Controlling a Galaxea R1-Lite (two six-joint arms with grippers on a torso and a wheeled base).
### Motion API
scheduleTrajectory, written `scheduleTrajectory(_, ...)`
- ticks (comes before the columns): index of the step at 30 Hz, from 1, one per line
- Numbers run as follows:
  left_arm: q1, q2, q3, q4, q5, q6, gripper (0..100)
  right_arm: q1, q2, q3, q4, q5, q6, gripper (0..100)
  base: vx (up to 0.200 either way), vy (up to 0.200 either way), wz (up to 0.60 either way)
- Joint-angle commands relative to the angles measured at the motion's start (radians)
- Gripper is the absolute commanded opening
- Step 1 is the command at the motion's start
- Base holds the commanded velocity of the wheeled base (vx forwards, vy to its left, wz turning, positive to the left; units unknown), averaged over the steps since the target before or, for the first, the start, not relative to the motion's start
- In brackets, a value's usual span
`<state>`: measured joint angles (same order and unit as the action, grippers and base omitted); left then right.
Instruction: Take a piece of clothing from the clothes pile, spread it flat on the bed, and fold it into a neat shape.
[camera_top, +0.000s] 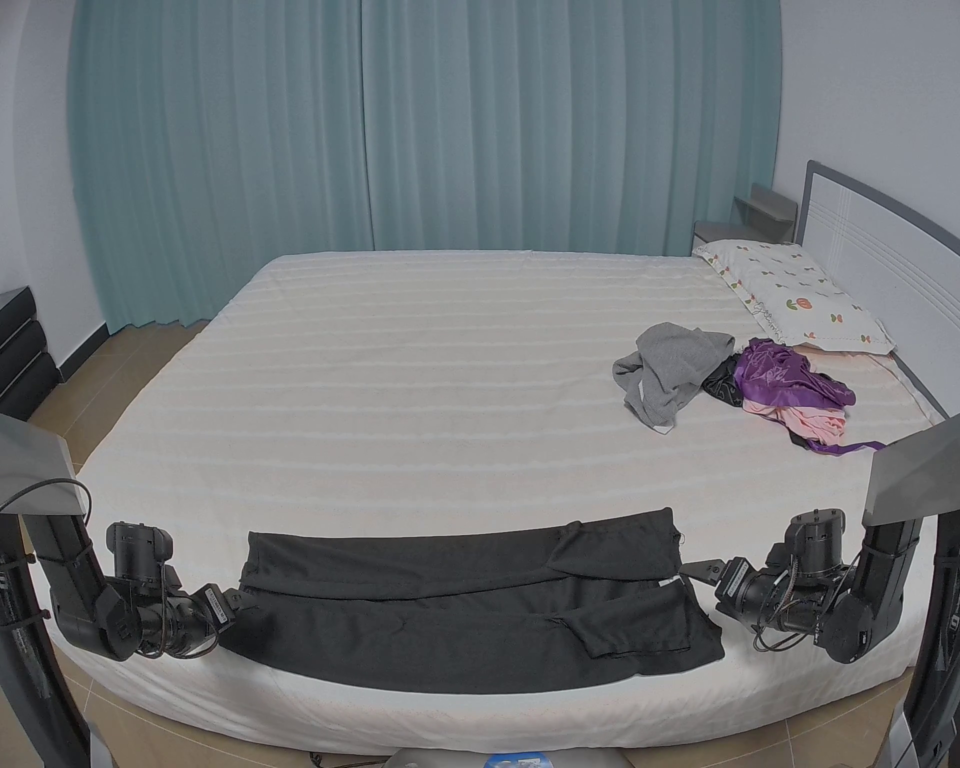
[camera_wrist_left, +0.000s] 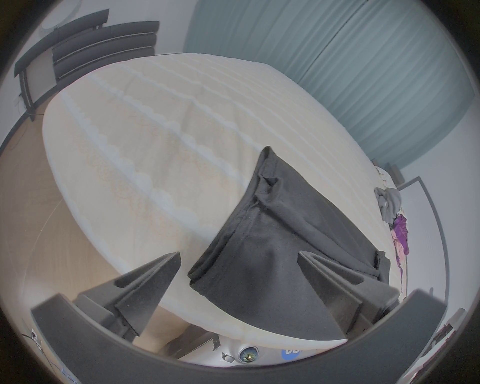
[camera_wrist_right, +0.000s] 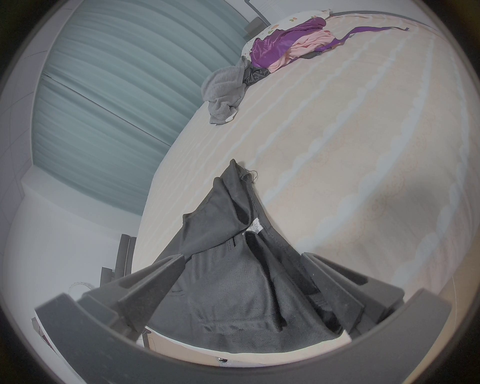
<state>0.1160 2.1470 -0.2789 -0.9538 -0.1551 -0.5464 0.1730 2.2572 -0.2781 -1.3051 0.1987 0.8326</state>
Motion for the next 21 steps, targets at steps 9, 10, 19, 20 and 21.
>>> scheduleTrajectory(9,-0.021,0.057,-0.003,0.001,0.023,0.000,100,0.002,0.007,0.007,0.000,0.001,0.000,100,0.000,0.000,0.00)
scheduleTrajectory(10,-0.022,0.057,-0.003,0.001,0.031,0.000,0,0.002,0.007,0.008,0.000,0.001,0.000,100,0.000,0.000,0.00)
scheduleTrajectory(19,-0.029,0.062,0.026,0.003,0.157,-0.003,0,0.011,-0.013,0.039,-0.008,-0.009,-0.006,100,0.000,0.000,0.00)
scheduleTrajectory(20,-0.029,0.060,0.030,0.003,0.161,-0.003,0,0.014,-0.018,0.042,-0.008,-0.009,-0.007,100,0.000,0.000,0.00)
scheduleTrajectory(21,-0.029,0.059,0.035,0.004,0.164,-0.001,0,0.017,-0.022,0.046,-0.008,-0.009,-0.007,100,0.000,0.000,0.00)
